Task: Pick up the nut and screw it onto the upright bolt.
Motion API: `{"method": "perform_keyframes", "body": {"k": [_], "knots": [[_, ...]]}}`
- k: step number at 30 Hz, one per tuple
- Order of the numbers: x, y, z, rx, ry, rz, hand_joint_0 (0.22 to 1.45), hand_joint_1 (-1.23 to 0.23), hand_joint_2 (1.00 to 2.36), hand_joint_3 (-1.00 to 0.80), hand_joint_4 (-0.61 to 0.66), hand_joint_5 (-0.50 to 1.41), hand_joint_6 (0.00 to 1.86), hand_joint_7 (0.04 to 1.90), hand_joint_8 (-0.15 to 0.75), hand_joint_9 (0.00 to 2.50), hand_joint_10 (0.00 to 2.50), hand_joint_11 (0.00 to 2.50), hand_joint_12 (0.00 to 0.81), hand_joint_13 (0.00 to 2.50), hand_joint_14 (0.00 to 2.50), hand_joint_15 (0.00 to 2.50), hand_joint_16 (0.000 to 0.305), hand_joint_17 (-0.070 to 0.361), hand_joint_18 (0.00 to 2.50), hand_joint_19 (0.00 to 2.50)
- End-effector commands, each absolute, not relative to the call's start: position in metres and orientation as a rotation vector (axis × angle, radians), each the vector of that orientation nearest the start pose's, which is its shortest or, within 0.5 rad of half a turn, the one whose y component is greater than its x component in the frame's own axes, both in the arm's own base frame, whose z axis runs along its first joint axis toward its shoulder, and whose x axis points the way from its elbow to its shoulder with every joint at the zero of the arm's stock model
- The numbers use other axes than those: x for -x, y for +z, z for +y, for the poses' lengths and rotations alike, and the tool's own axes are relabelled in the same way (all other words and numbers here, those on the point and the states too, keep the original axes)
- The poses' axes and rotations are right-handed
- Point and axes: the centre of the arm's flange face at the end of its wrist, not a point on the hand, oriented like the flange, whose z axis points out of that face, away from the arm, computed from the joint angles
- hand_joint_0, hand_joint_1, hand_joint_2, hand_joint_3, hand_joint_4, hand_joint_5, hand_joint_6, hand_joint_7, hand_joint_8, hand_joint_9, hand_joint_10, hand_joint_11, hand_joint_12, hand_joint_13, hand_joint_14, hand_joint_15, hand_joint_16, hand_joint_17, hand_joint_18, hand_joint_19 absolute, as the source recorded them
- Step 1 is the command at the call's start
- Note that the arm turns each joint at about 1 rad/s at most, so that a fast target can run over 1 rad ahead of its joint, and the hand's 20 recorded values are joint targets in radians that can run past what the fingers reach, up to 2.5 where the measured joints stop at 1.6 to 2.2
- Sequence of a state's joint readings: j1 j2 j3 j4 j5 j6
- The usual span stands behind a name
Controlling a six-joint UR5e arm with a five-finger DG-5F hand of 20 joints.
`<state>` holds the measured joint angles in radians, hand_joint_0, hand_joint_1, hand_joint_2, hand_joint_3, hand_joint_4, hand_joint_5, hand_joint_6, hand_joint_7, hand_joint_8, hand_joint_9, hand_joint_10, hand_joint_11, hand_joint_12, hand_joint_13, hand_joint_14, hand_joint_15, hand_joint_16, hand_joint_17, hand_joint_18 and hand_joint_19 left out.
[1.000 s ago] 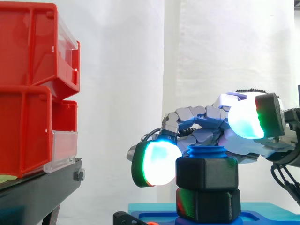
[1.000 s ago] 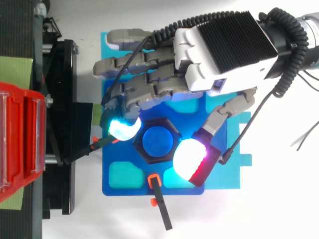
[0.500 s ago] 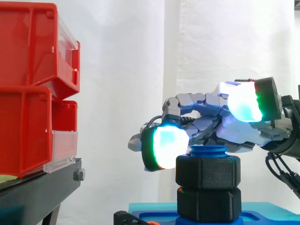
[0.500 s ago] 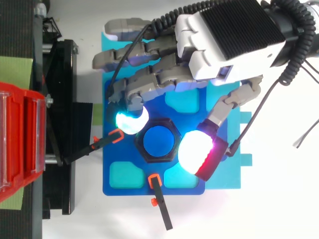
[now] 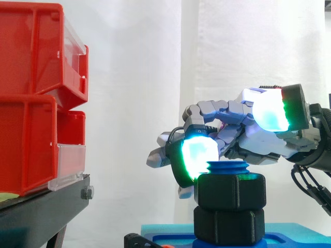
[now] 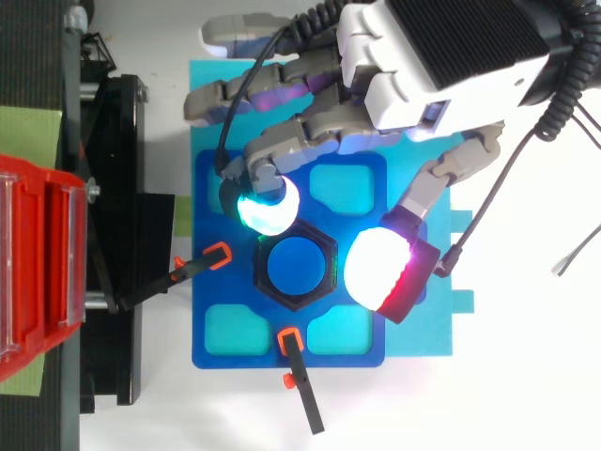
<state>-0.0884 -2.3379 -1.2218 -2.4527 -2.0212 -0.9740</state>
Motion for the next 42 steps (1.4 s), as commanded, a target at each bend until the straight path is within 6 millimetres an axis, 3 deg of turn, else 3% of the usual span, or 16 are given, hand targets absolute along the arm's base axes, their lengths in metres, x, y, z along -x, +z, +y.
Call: {"method": "perform_keyframes", "body": {"k": [1,26,32,35,42], "knots": [[-0.755,0.237,-0.158,-0.064,0.716,1.362,0.45,-0.23,1.00,-0.50,0.09,0.05,0.50,1.38,0.245,1.00,0.00,0.00,0.297,0.47,0.00,0.00,0.030,0.067,0.02,0.00],[-0.748,0.230,-0.168,-0.081,0.708,1.416,0.46,-0.29,1.00,-0.50,0.05,0.11,0.50,1.43,0.142,1.55,0.00,0.00,0.206,0.86,0.00,0.00,0.017,0.039,0.49,0.00],[-0.746,0.230,-0.170,-0.077,0.708,1.421,0.47,-0.30,1.00,-0.50,0.02,0.12,0.50,1.47,0.128,1.75,0.00,0.01,0.170,1.03,0.00,0.00,0.013,0.029,0.70,0.01],[-0.747,0.231,-0.171,-0.077,0.708,1.418,0.46,-0.30,1.00,-0.50,0.03,0.11,0.50,1.47,0.157,1.71,0.00,0.05,0.194,1.00,0.00,0.00,0.015,0.034,0.67,0.00],[-0.746,0.244,-0.175,-0.072,0.706,1.398,0.45,-0.29,1.00,-0.50,0.15,-0.02,0.50,1.16,0.234,1.32,0.00,0.09,0.295,0.69,0.00,0.00,0.031,0.069,0.36,0.00]]}}
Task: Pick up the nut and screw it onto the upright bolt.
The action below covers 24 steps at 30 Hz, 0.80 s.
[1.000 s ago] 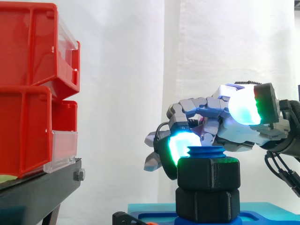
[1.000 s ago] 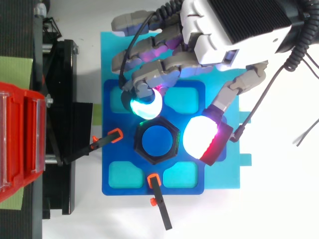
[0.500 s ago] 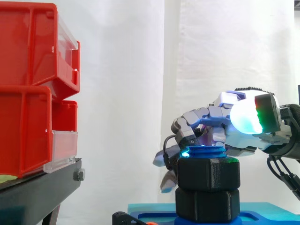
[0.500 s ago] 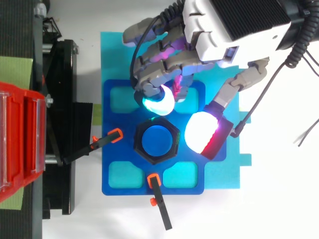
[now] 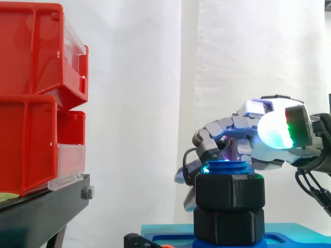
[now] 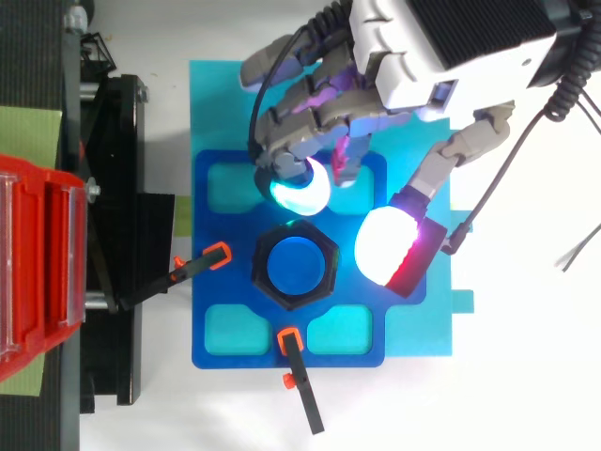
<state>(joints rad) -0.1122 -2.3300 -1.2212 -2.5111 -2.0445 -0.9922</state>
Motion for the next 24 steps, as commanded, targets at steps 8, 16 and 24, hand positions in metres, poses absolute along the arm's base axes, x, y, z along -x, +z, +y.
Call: {"method": "perform_keyframes", "body": {"k": [8,16,24], "knots": [[-0.760,0.292,-0.185,-0.017,0.720,1.342,0.42,-0.28,1.00,-0.50,0.13,-0.13,0.50,0.79,0.249,0.85,0.00,0.00,0.340,0.37,0.00,0.00,0.039,0.089,0.04,0.01],[-0.761,0.289,-0.176,-0.014,0.724,1.358,0.40,-0.26,1.00,-0.50,0.06,-0.19,0.50,0.58,0.188,0.28,0.00,0.00,0.352,0.00,0.00,0.00,0.048,0.107,0.00,0.00],[-0.752,0.245,-0.159,-0.094,0.692,1.363,0.40,-0.26,1.00,-0.50,0.06,-0.19,0.50,0.58,0.194,0.21,0.00,0.00,0.356,0.00,0.00,0.00,0.050,0.113,0.00,0.00]]}}
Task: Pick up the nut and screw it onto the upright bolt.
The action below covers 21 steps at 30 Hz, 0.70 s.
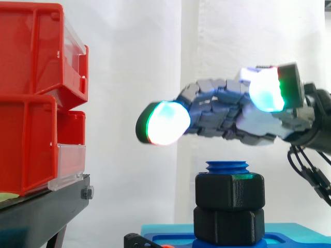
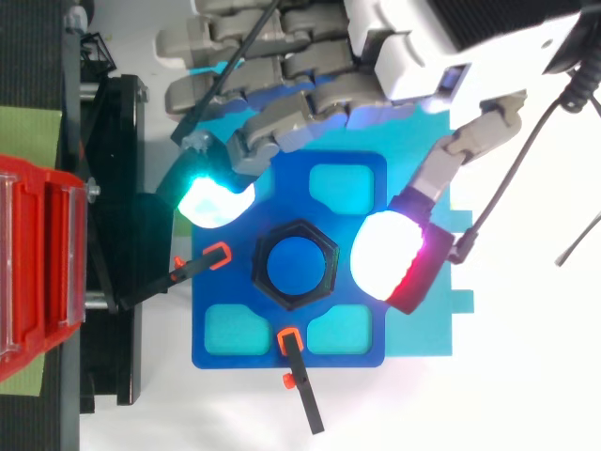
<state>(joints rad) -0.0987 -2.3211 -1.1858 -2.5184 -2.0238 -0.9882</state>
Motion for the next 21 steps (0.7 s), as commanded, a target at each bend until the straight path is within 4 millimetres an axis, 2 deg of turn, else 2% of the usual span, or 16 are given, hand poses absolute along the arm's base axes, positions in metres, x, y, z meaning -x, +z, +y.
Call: {"method": "perform_keyframes", "body": {"k": [1,21], "knots": [[-0.752,0.243,-0.157,-0.094,0.693,1.356,0.40,-0.26,1.00,-0.50,0.06,-0.19,0.50,0.58,0.194,0.21,0.00,0.00,0.356,0.00,0.00,0.00,0.050,0.113,0.00,0.00],[-0.748,0.231,-0.151,-0.111,0.702,1.386,0.39,-0.23,1.00,-0.50,0.12,-0.16,0.50,0.63,0.218,0.24,0.00,0.00,0.373,0.00,0.00,0.00,0.054,0.123,0.00,0.00]]}}
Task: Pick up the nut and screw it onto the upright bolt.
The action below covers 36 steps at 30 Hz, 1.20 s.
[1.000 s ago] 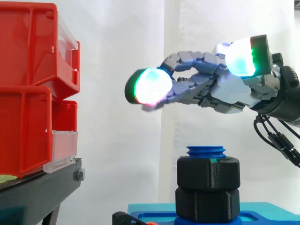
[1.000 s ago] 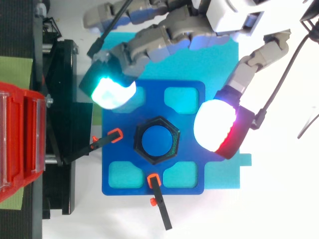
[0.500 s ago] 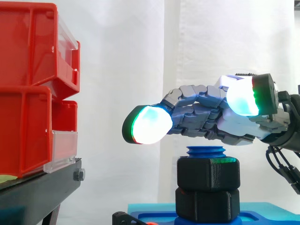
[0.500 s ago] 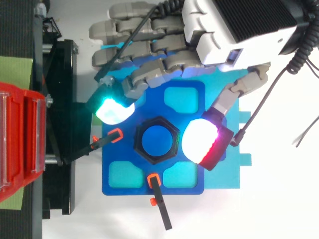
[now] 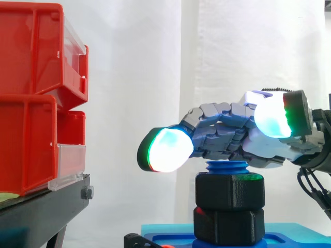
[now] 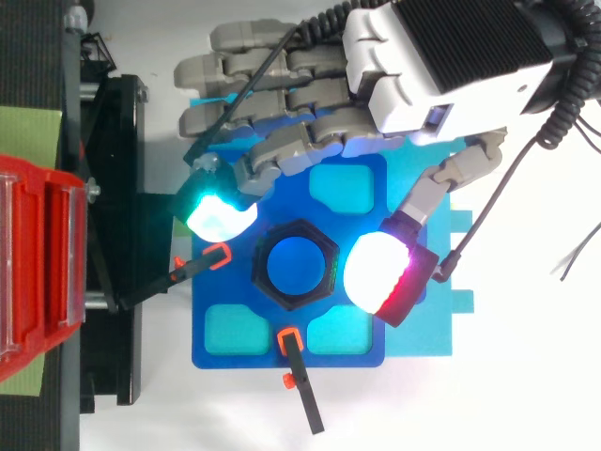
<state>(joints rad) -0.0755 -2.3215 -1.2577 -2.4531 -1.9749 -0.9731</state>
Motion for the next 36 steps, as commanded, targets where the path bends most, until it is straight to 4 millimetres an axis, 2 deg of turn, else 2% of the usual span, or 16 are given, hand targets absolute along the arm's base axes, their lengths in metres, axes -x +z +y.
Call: {"method": "perform_keyframes", "body": {"k": [1,12,20,36], "knots": [[-0.7481,0.2314,-0.1496,-0.111,0.703,1.389,0.39,-0.23,1.00,-0.50,0.12,-0.16,0.50,0.63,0.219,0.25,0.00,0.00,0.373,0.00,0.00,0.00,0.054,0.122,0.00,0.00],[-0.7452,0.2258,-0.1494,-0.127,0.706,1.423,0.39,-0.21,1.00,-0.50,0.14,-0.14,0.50,0.70,0.233,0.32,0.00,0.00,0.375,0.00,0.00,0.00,0.053,0.120,0.00,0.00],[-0.7445,0.2262,-0.1491,-0.126,0.709,1.428,0.40,-0.17,1.00,-0.50,0.21,-0.07,0.50,0.96,0.261,0.43,0.00,0.00,0.377,0.00,0.00,0.00,0.051,0.114,0.00,0.00],[-0.7442,0.2249,-0.1501,-0.128,0.709,1.431,0.43,-0.21,1.00,-0.50,0.16,0.01,0.50,1.19,0.266,0.78,0.00,0.00,0.343,0.29,0.00,0.00,0.039,0.087,0.00,0.00]]}}
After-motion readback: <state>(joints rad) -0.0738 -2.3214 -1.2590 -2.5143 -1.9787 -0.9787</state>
